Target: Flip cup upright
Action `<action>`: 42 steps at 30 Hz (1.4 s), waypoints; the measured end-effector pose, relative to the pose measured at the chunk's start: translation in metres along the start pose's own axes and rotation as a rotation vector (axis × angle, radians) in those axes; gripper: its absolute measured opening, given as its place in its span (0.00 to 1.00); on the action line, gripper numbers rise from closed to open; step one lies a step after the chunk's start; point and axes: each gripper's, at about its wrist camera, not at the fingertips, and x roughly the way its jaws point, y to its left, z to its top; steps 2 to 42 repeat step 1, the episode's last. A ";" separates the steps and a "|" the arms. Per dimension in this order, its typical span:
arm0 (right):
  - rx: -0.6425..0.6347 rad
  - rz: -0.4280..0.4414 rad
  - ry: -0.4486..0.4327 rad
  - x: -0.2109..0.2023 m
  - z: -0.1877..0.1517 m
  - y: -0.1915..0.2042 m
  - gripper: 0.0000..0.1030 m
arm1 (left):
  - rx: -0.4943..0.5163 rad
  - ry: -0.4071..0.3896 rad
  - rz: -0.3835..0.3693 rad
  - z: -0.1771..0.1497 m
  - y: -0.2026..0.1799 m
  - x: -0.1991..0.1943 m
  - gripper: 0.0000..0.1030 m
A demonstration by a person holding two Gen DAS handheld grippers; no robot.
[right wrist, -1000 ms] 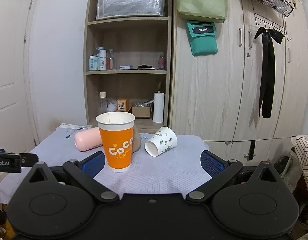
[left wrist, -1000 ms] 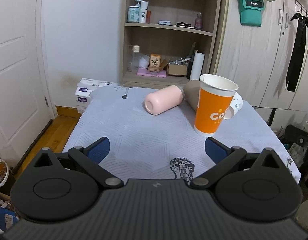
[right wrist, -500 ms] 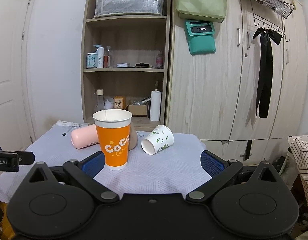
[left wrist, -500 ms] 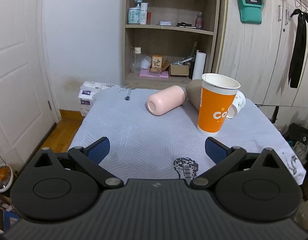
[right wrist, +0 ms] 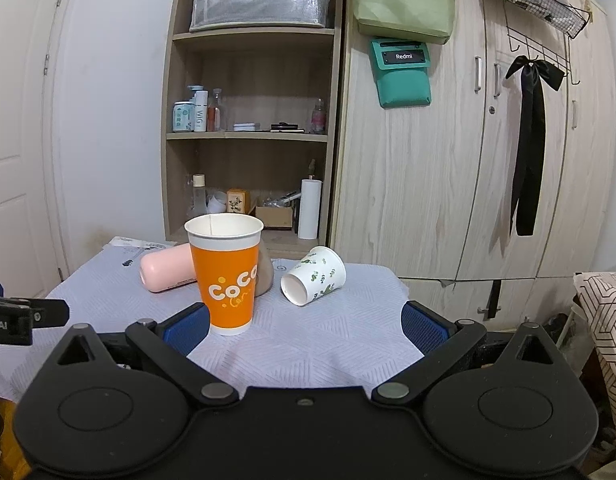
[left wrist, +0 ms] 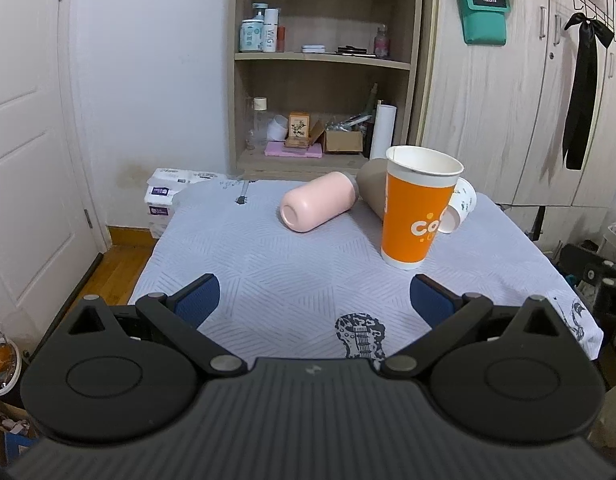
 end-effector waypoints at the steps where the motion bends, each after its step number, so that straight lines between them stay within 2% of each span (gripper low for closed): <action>1: 0.001 -0.001 0.001 0.000 0.000 -0.001 1.00 | -0.001 -0.001 0.000 0.000 0.000 0.000 1.00; 42: 0.001 -0.001 0.001 0.000 0.000 -0.001 1.00 | -0.001 -0.001 0.000 0.000 0.000 0.000 1.00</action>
